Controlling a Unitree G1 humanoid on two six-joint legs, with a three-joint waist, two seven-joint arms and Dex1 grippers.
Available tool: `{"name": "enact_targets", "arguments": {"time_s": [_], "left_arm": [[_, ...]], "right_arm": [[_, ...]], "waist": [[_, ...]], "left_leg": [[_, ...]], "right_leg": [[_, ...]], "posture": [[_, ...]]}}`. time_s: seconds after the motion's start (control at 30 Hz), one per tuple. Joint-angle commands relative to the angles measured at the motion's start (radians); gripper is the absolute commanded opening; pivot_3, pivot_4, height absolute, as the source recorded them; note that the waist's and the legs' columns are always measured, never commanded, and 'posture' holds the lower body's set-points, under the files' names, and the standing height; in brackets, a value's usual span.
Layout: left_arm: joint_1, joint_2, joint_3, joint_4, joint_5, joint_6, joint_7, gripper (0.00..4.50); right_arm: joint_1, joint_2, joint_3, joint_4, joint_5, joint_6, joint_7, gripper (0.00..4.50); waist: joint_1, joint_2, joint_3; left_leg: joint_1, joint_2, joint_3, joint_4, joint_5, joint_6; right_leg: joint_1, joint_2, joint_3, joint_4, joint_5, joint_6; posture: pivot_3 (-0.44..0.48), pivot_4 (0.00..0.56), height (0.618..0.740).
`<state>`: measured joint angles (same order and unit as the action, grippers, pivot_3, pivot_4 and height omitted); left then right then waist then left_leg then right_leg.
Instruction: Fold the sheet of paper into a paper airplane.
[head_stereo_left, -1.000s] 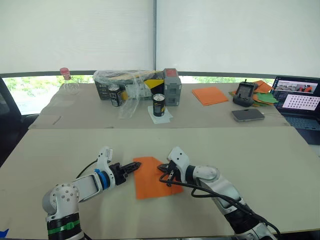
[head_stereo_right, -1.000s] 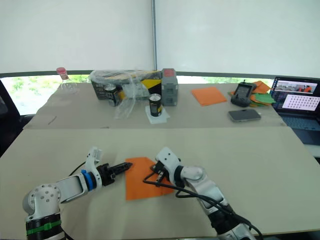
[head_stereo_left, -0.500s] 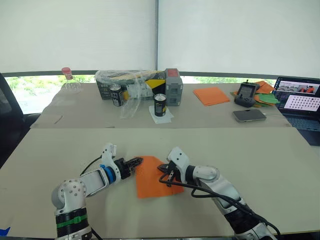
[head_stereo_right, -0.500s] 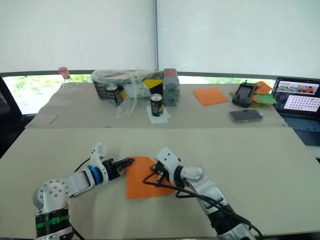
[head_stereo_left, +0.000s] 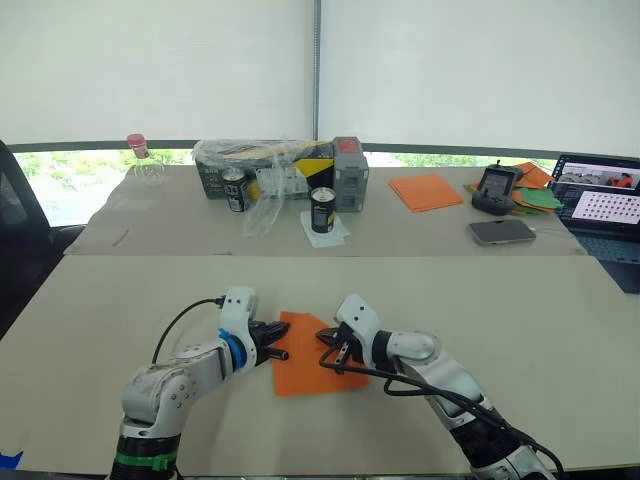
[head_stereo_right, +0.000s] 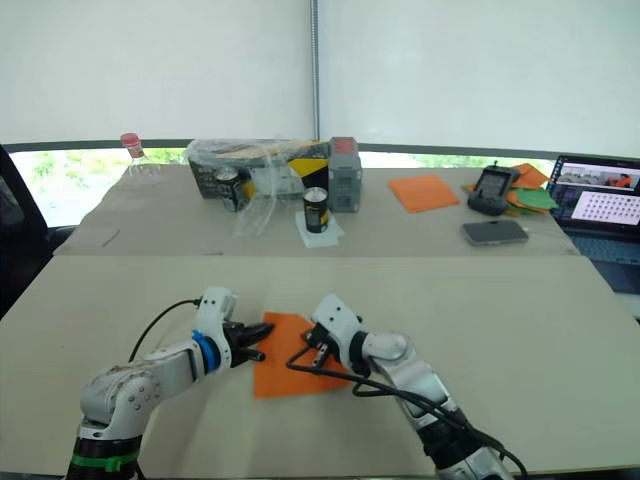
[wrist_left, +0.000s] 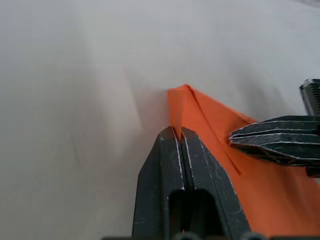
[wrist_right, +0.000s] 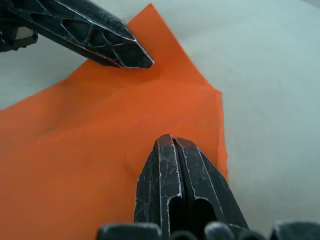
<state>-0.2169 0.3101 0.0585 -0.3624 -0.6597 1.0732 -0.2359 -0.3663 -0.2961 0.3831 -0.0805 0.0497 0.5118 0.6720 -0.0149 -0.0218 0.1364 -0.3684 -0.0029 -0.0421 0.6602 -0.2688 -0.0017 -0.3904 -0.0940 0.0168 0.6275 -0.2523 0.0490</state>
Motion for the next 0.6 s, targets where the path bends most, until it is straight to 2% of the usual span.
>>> {"name": "enact_targets", "arguments": {"time_s": [0.03, 0.23, 0.4, 0.6], "left_arm": [[-0.023, 0.012, -0.074, -0.058, 0.037, -0.041, -0.028, 0.01], [-0.091, 0.153, -0.22, 0.005, 0.239, -0.256, -0.145, 0.01], [-0.135, 0.182, -0.321, 0.099, 0.347, -0.425, -0.262, 0.01], [-0.113, 0.174, -0.394, 0.106, 0.417, -0.488, -0.327, 0.01]], "right_arm": [[0.007, -0.006, 0.013, 0.022, -0.022, 0.023, -0.011, 0.0], [-0.017, -0.004, -0.022, -0.034, -0.003, 0.072, -0.024, 0.0], [-0.022, -0.003, -0.025, -0.042, 0.001, 0.099, -0.034, 0.0], [-0.01, -0.007, -0.033, -0.058, 0.003, 0.121, -0.047, 0.0]], "waist": [[0.0, 0.0, 0.0], [0.003, 0.001, 0.002], [0.002, 0.001, 0.002], [0.003, 0.001, 0.002]], "left_leg": [[0.0, 0.0, 0.0, 0.0, 0.0, 0.0], [-0.001, 0.0, 0.0, 0.0, 0.0, -0.001], [-0.003, 0.0, 0.0, 0.0, 0.0, 0.0], [-0.005, 0.0, 0.0, 0.0, 0.0, 0.0]], "right_leg": [[0.0, 0.0, 0.0, 0.0, 0.0, 0.0], [0.0, 0.001, 0.0, 0.0, 0.0, 0.0], [-0.002, 0.001, 0.0, -0.001, 0.0, 0.0], [-0.004, 0.0, -0.001, -0.001, 0.0, 0.0]], "posture": [[0.0, 0.15, 0.74], [0.0, 0.15, 0.74], [0.0, 0.15, 0.74], [0.0, 0.15, 0.74]]}}
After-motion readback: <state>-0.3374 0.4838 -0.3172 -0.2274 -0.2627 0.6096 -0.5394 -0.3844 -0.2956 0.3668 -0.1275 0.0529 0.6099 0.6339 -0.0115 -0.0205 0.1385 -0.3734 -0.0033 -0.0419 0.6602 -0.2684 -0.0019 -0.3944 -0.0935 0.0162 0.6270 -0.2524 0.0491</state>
